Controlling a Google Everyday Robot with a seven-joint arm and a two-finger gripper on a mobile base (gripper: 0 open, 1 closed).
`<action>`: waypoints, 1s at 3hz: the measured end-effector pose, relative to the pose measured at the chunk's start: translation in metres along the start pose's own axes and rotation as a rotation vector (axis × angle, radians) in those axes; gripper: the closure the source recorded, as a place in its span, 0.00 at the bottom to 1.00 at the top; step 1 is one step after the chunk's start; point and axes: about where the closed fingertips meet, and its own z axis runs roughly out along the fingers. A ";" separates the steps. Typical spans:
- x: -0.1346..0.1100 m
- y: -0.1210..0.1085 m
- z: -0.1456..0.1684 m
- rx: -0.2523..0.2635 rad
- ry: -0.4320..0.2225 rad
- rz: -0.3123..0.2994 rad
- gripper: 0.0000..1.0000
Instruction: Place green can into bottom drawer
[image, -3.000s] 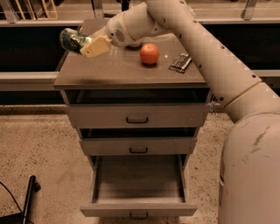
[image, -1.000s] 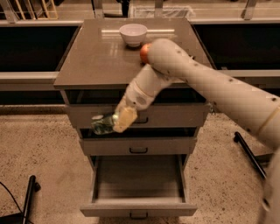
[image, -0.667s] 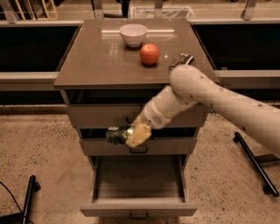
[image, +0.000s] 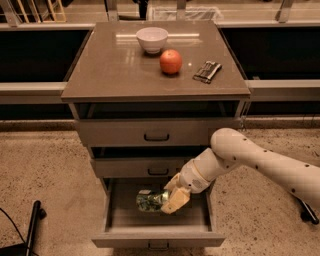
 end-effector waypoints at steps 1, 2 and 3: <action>0.004 0.000 0.004 -0.022 -0.002 -0.026 1.00; 0.006 -0.014 0.002 0.063 -0.016 0.002 1.00; 0.029 -0.050 0.008 0.110 -0.121 0.004 1.00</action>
Offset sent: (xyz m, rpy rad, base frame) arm 0.0147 -0.0041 -0.0096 -0.0552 -0.0809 -0.0895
